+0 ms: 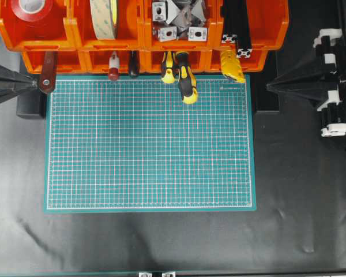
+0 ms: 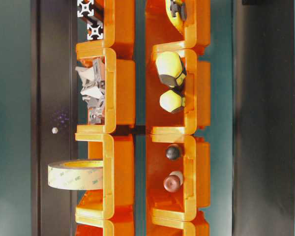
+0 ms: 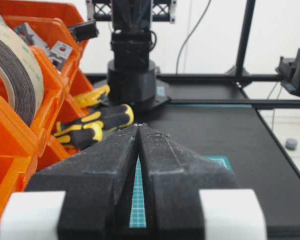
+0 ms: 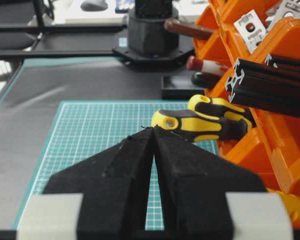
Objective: Pick vinyl tape from container rack with left arm.
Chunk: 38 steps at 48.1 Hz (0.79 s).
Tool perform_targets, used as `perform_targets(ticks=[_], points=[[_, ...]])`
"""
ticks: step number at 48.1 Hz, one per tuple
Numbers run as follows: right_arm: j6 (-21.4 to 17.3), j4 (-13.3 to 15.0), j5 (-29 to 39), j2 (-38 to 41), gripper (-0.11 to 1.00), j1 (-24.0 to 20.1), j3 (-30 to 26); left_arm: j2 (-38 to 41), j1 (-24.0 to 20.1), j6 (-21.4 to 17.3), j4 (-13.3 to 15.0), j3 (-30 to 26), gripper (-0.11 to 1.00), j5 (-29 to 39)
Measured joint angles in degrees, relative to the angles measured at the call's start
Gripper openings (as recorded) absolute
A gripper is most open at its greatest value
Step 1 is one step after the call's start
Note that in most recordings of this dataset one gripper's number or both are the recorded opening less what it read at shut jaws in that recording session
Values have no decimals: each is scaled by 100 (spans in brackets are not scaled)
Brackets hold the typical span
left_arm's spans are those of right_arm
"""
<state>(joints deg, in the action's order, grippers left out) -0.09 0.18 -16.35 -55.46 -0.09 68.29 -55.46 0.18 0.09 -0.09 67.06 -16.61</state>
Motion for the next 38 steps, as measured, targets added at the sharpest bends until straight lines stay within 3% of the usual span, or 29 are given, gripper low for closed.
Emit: perform_targets(ticks=[3, 8, 21, 29, 38], points=[[-26, -9, 0, 0, 6, -9, 9, 0, -9, 79, -88, -44, 8, 70], [-70, -18, -176, 9, 1, -9, 9, 62, -26, 334, -281, -378, 0, 387], [-114, -18, -606, 18, 1, -26, 9, 237, -44, 352, -316, -1538, 0, 1749], [-202, -18, -615, 26, 1, -35, 9, 431, -185, 352, -334, -2663, 0, 3507], [-211, -26, -633, 18, 1, -35, 9, 984, -686, 299, -396, -4280, 0, 5968]])
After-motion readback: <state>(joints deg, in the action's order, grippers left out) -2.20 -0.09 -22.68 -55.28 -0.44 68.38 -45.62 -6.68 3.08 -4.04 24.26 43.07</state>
